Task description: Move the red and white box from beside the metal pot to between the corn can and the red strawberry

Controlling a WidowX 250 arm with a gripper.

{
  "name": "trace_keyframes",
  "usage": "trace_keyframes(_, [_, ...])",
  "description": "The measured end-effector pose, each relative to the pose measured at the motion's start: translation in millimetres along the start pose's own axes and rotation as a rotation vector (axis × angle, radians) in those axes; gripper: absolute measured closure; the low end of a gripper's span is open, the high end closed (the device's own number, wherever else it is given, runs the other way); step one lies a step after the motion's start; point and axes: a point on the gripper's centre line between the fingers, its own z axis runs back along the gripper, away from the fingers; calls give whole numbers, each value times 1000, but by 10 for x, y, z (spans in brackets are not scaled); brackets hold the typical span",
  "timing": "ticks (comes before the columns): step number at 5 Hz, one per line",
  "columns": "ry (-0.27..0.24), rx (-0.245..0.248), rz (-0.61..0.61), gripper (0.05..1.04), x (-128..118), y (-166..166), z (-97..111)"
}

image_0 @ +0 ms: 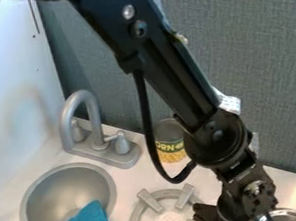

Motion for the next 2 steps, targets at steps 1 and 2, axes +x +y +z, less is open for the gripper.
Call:
trace_keyframes(1, [-16, -18, -6, 689, -12, -7, 66])
trace_keyframes(2, [-51, -47, -45, 689, 23, -23, 363])
